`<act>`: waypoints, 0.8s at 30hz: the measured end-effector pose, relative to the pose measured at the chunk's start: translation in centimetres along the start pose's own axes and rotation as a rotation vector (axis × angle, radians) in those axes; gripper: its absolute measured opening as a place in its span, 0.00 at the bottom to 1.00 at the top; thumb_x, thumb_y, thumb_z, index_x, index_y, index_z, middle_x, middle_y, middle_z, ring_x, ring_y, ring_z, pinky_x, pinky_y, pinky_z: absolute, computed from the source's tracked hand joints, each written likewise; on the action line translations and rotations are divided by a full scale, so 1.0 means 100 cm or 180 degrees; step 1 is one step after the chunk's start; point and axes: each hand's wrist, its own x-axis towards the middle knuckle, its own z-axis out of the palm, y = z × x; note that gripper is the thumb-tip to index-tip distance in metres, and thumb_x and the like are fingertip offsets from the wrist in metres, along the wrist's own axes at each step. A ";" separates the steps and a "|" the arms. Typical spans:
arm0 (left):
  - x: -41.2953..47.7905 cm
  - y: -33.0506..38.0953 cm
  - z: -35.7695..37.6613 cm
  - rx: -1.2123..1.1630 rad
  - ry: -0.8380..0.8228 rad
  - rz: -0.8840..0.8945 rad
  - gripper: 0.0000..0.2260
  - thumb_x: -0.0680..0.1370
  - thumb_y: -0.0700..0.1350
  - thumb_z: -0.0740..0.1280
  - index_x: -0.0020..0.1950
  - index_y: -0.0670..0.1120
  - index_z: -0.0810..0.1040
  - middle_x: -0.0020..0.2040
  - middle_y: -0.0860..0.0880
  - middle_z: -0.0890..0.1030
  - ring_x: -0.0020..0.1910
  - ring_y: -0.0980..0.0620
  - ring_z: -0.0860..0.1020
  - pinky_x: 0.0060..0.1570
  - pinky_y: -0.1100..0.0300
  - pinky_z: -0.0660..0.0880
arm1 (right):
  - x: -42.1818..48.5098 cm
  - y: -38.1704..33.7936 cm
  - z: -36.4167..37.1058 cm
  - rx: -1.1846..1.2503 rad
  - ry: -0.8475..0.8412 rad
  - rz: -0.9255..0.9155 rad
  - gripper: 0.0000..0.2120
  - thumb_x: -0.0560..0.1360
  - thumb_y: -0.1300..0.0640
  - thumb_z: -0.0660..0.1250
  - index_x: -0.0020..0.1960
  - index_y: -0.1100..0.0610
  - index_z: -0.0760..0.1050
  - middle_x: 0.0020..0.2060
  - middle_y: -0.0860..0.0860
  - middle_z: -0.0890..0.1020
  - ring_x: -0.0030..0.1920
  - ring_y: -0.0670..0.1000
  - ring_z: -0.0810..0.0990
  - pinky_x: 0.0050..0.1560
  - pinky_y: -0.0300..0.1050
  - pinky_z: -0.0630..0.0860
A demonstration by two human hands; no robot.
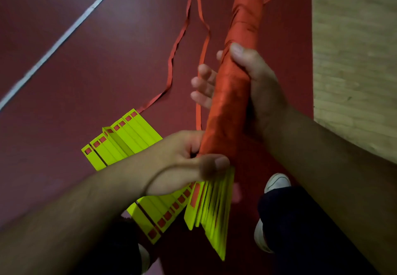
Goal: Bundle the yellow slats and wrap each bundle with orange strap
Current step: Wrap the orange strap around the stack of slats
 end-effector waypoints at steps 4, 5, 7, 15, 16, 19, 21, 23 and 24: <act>-0.003 -0.003 -0.012 0.0691 -0.0066 -0.0269 0.19 0.74 0.61 0.65 0.40 0.44 0.72 0.33 0.46 0.68 0.34 0.54 0.67 0.34 0.53 0.66 | 0.003 0.005 -0.001 -0.0556 0.0188 0.0100 0.08 0.78 0.55 0.64 0.47 0.60 0.75 0.36 0.56 0.75 0.30 0.52 0.76 0.32 0.44 0.79; -0.003 -0.004 -0.015 0.0781 -0.0094 -0.0301 0.23 0.74 0.63 0.66 0.42 0.41 0.73 0.35 0.41 0.70 0.35 0.50 0.68 0.35 0.48 0.69 | 0.005 0.006 -0.002 -0.0710 0.0272 0.0027 0.07 0.78 0.56 0.65 0.48 0.60 0.73 0.35 0.57 0.75 0.29 0.52 0.75 0.32 0.44 0.78; -0.005 -0.005 -0.020 0.0886 -0.0133 -0.0386 0.30 0.74 0.67 0.67 0.47 0.38 0.75 0.39 0.38 0.73 0.37 0.46 0.70 0.40 0.41 0.73 | 0.009 0.008 -0.003 -0.0945 0.0448 -0.0212 0.04 0.76 0.59 0.67 0.48 0.59 0.73 0.36 0.57 0.76 0.30 0.53 0.76 0.33 0.49 0.77; -0.004 0.000 -0.010 0.1701 0.0179 -0.0524 0.15 0.70 0.72 0.66 0.49 0.64 0.73 0.41 0.63 0.79 0.41 0.67 0.76 0.42 0.67 0.72 | 0.022 0.018 -0.008 -0.1529 0.1182 -0.0801 0.15 0.61 0.53 0.75 0.46 0.54 0.75 0.36 0.54 0.81 0.36 0.58 0.81 0.38 0.58 0.81; -0.002 0.000 -0.005 0.1853 0.0288 -0.0508 0.12 0.71 0.70 0.68 0.47 0.67 0.72 0.40 0.66 0.78 0.40 0.70 0.75 0.40 0.70 0.69 | 0.023 0.019 -0.009 -0.1634 0.1301 -0.0854 0.15 0.61 0.53 0.75 0.46 0.53 0.75 0.35 0.52 0.81 0.36 0.58 0.82 0.38 0.59 0.82; -0.002 -0.001 -0.001 0.1779 0.0428 -0.0322 0.07 0.75 0.58 0.72 0.45 0.63 0.74 0.38 0.67 0.78 0.38 0.72 0.74 0.38 0.73 0.67 | 0.021 0.017 -0.011 -0.1976 0.1498 -0.0956 0.15 0.61 0.49 0.75 0.45 0.51 0.77 0.35 0.49 0.83 0.39 0.56 0.84 0.43 0.61 0.83; -0.003 0.001 -0.006 0.1469 0.0317 -0.0135 0.06 0.76 0.54 0.72 0.46 0.63 0.75 0.39 0.65 0.79 0.40 0.71 0.75 0.41 0.72 0.69 | 0.019 0.012 -0.011 -0.1944 0.1398 -0.0928 0.16 0.61 0.46 0.75 0.45 0.52 0.78 0.36 0.50 0.84 0.40 0.57 0.84 0.46 0.63 0.82; -0.004 0.003 -0.009 0.0983 0.0126 -0.0019 0.04 0.77 0.52 0.69 0.46 0.59 0.76 0.39 0.63 0.78 0.40 0.69 0.74 0.42 0.70 0.70 | 0.016 0.007 -0.010 -0.1297 0.0888 -0.0687 0.17 0.66 0.48 0.74 0.48 0.59 0.79 0.38 0.55 0.83 0.39 0.58 0.83 0.47 0.61 0.83; -0.005 0.005 -0.010 0.0736 0.0013 0.0034 0.03 0.77 0.51 0.68 0.45 0.58 0.75 0.39 0.63 0.78 0.39 0.68 0.74 0.41 0.71 0.70 | 0.013 0.003 -0.008 -0.0902 0.0560 -0.0489 0.19 0.70 0.48 0.72 0.52 0.63 0.78 0.39 0.58 0.82 0.39 0.58 0.83 0.46 0.58 0.82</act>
